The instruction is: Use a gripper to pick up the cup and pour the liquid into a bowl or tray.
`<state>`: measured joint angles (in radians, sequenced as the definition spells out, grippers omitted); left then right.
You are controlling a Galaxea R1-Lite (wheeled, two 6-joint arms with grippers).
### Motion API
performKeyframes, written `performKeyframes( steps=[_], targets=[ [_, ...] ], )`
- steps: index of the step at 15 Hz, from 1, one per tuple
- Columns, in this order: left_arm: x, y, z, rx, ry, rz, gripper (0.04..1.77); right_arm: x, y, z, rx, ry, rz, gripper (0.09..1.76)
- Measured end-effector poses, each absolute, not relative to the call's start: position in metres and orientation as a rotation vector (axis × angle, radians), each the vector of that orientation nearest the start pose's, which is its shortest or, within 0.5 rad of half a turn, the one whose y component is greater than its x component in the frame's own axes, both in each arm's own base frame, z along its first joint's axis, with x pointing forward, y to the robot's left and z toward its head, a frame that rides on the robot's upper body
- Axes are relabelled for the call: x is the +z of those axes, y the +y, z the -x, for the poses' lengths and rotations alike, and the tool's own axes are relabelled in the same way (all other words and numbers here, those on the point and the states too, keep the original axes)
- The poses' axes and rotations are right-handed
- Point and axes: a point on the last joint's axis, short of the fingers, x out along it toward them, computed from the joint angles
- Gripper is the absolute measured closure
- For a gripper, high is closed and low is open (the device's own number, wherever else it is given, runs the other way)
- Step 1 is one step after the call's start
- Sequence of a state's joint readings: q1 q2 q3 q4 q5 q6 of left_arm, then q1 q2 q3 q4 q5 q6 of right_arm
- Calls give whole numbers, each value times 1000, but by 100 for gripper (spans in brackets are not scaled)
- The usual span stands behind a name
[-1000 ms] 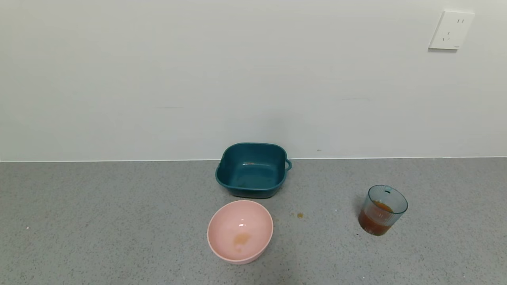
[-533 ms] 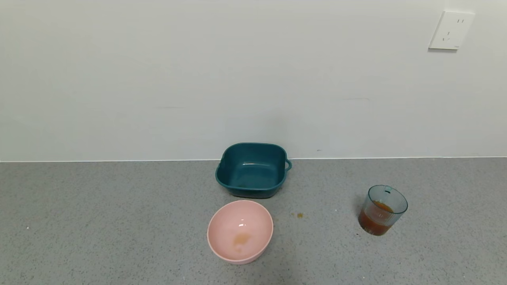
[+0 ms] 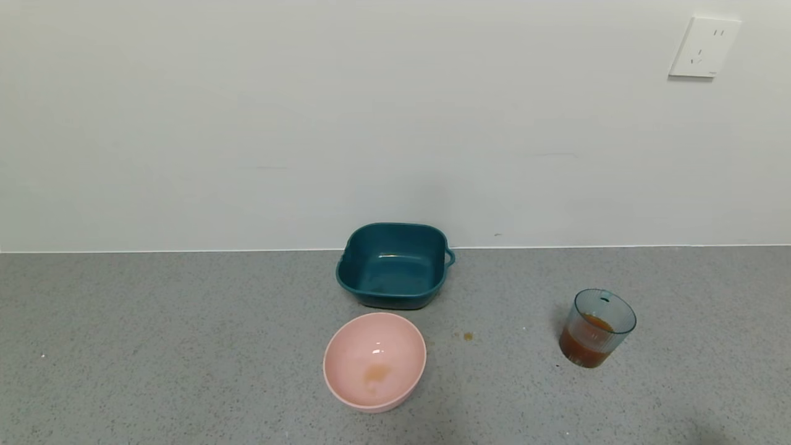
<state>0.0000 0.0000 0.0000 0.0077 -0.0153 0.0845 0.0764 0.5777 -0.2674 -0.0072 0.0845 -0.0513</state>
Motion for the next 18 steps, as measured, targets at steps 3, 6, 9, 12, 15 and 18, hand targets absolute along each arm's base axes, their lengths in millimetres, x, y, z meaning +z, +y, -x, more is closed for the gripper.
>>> performKeyframes(
  steps=[3,6,9,12,15,18],
  targets=[
    [75,0,23,-16,7,-84,9,154,8,-66,186,367,54,14],
    [75,0,23,-16,7,-84,9,148,11,-96,193,439,59,14],
    [75,0,23,-16,7,-84,9,135,14,-122,195,469,63,14],
    [75,0,23,-16,7,-85,9,116,16,-136,196,509,65,14],
    [75,0,23,-16,7,-84,9,103,17,-144,197,548,66,14],
    [75,0,23,-16,7,-85,9,93,18,-149,205,568,69,14]
  ],
)
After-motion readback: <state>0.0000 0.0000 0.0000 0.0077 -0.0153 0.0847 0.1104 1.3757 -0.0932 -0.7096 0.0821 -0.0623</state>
